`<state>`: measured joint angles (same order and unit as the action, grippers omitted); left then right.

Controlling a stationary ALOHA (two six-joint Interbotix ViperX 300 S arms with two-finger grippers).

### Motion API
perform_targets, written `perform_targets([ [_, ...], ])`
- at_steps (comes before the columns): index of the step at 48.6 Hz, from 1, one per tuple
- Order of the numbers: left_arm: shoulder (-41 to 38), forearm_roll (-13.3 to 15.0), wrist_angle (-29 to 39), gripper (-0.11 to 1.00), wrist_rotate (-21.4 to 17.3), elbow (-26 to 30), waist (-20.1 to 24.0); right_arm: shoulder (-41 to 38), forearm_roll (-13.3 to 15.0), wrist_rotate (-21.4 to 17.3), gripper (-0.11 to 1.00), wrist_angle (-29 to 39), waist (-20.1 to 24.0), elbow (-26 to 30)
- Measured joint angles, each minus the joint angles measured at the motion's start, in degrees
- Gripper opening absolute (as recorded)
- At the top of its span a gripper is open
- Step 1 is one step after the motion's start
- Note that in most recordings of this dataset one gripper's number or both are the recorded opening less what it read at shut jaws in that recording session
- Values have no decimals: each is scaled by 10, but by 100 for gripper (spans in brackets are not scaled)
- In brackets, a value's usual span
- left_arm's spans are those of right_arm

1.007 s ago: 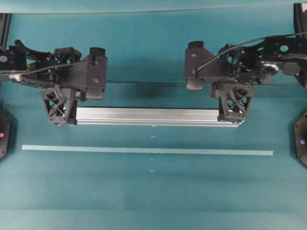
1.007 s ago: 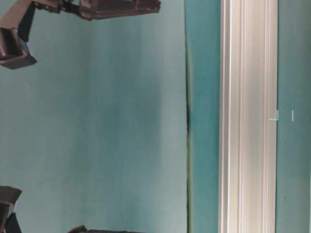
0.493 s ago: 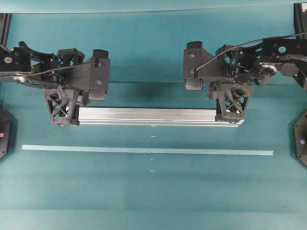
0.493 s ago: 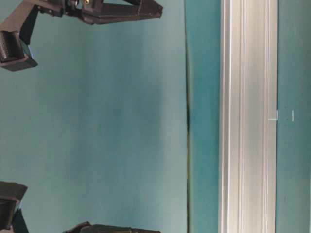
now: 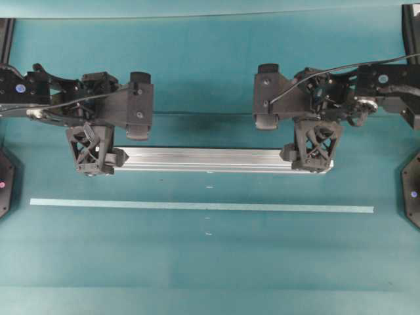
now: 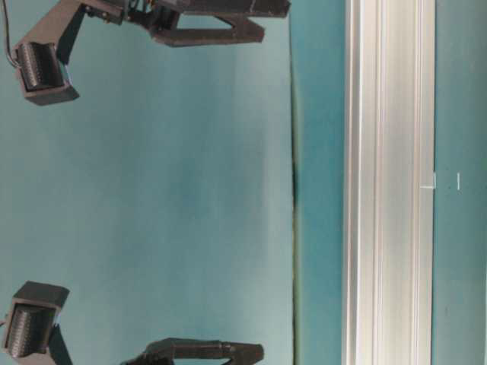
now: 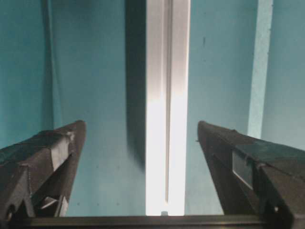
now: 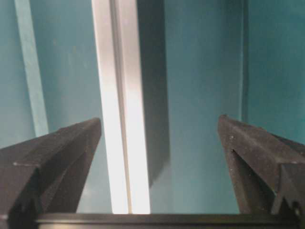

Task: Lift the metal rail with both hands and move it towards you.
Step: 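Lower both open grippers around the rail near each end, then close both grippers on the silver rail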

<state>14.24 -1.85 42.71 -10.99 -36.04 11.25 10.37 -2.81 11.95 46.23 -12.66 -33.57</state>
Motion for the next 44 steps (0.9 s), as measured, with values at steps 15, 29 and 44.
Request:
perform_targets([
  [15, -28, 0, -42, 98, 15, -20, 0, -9, 0, -5, 100, -36, 13, -25],
  [29, -64, 0, -115, 98, 18, -53, 0, -44, -10, -5, 100, -95, 27, -58],
  [44, -108, 0, -151, 98, 14, -53, 0, -73, -11, -5, 100, -141, 26, -83],
])
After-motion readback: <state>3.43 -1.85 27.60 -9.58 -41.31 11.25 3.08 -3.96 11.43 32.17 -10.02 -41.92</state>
